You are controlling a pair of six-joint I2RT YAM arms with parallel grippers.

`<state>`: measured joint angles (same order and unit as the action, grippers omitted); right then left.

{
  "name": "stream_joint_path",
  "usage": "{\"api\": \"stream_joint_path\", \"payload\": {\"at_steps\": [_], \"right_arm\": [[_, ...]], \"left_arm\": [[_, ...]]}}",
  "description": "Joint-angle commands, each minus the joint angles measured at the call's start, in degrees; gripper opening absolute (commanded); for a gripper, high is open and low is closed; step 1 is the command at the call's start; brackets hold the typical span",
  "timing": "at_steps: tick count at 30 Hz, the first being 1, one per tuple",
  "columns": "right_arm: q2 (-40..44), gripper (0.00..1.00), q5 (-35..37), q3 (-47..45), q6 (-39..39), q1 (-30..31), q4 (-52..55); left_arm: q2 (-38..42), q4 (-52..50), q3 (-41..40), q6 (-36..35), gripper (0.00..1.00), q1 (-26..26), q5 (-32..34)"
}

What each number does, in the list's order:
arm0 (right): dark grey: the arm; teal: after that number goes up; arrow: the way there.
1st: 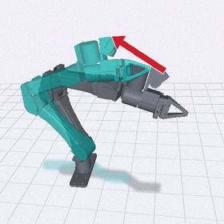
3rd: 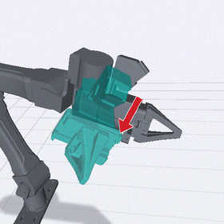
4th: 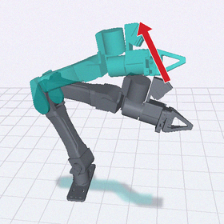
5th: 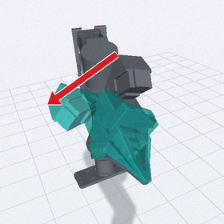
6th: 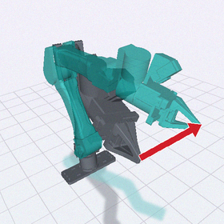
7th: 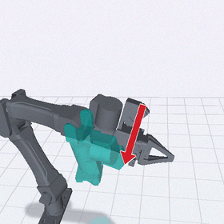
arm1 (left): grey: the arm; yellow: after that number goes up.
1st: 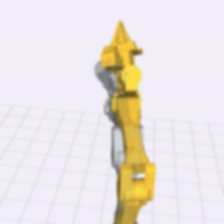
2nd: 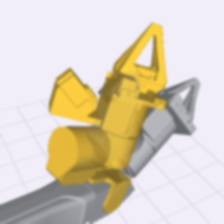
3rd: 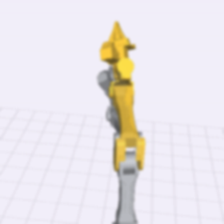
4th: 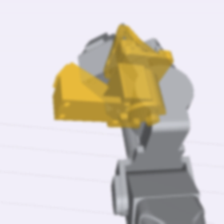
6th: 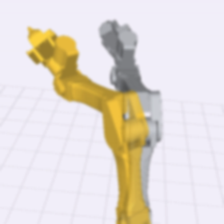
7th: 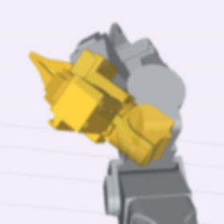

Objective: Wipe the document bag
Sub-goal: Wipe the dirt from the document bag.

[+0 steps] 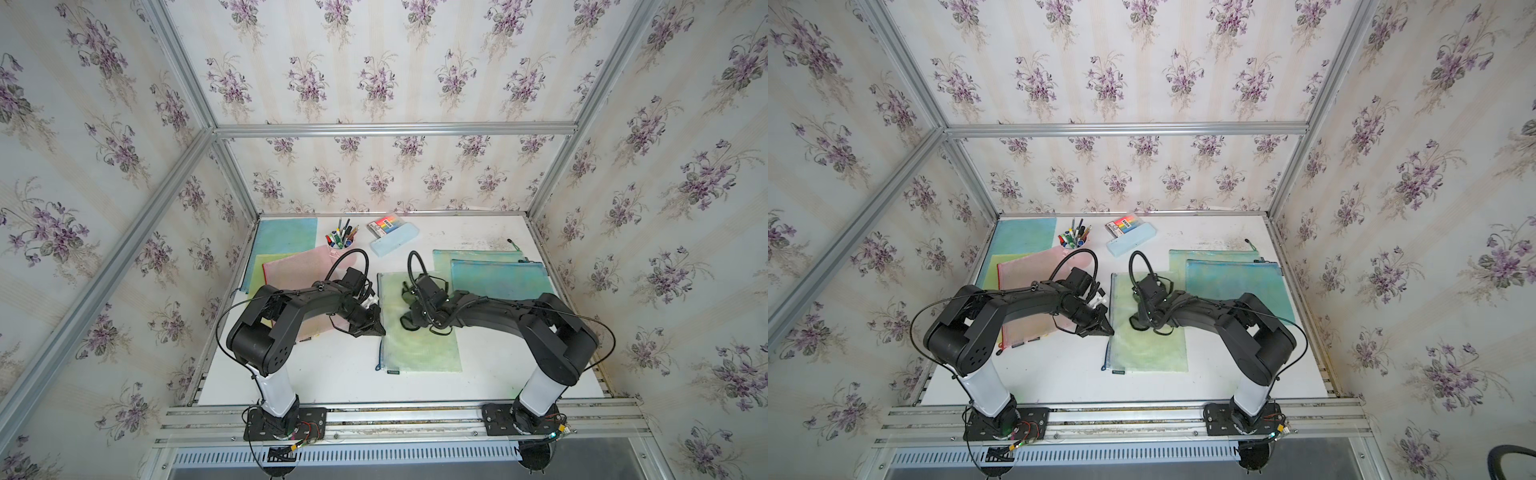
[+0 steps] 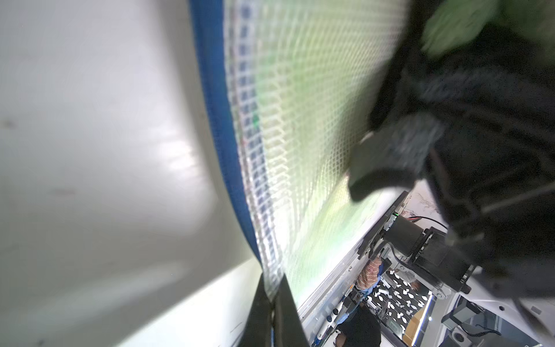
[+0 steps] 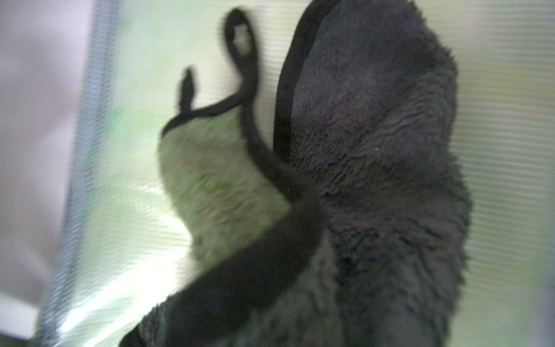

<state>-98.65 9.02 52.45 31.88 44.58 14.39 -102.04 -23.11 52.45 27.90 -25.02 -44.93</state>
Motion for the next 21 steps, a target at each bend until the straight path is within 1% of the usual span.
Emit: {"api": "stream_joint_path", "payload": {"at_steps": [1,3,4,5,6,7,9,11,12,13,15,17,18,19,21], "right_arm": [[-1.6,0.20,1.2,0.8,1.9,3.6,9.0],[-5.5,0.20,0.0,5.3,1.4,11.0,10.2],[-7.8,0.20,0.2,8.0,0.9,13.8,12.3],[-9.2,0.20,0.9,9.0,0.6,15.1,14.0],[-9.0,0.20,1.4,8.1,0.7,14.8,14.3],[-7.4,0.20,1.6,5.6,0.8,13.3,13.4],[-2.5,0.20,0.5,-0.6,1.6,6.9,11.0],[2.3,0.20,2.8,-4.0,2.0,1.6,11.2],[3.5,0.20,4.2,-4.2,2.5,0.8,11.6],[4.0,0.21,4.1,-3.6,2.9,1.2,11.3],[2.3,0.21,1.9,-1.2,4.4,5.4,9.6],[-4.1,0.21,1.5,5.4,4.4,13.3,11.4],[-7.0,0.21,2.3,8.3,4.2,15.8,13.7],[-9.1,0.21,3.3,9.8,4.0,17.0,15.4],[-8.0,0.21,4.9,6.6,4.8,15.4,14.5]], "left_arm": [[0.5,0.6,-0.5,0.5,0.00,0.2,0.4],[0.4,0.7,-0.5,0.7,0.00,0.2,0.5],[0.4,0.8,-0.6,1.0,0.00,0.3,0.5],[0.5,1.3,-0.7,1.2,0.00,0.4,0.6],[0.6,1.5,-0.7,1.5,0.00,0.6,0.5],[0.7,1.9,-0.7,1.8,0.00,0.6,0.5],[0.9,2.4,-0.6,2.2,0.00,0.7,0.6],[1.0,2.8,-0.6,2.6,0.00,0.8,0.6],[1.1,3.0,-0.7,2.8,0.00,0.8,0.5],[1.2,3.4,-0.7,2.9,0.00,0.8,0.3],[1.0,4.2,-0.8,3.5,0.00,0.8,0.1],[0.6,4.8,-0.8,4.0,0.00,0.8,-0.3],[0.4,5.1,-0.9,4.2,0.00,0.8,-0.5],[0.3,5.4,-0.9,4.4,0.00,0.8,-0.7],[0.6,5.8,-1.0,4.8,0.00,0.8,-0.6]]}}
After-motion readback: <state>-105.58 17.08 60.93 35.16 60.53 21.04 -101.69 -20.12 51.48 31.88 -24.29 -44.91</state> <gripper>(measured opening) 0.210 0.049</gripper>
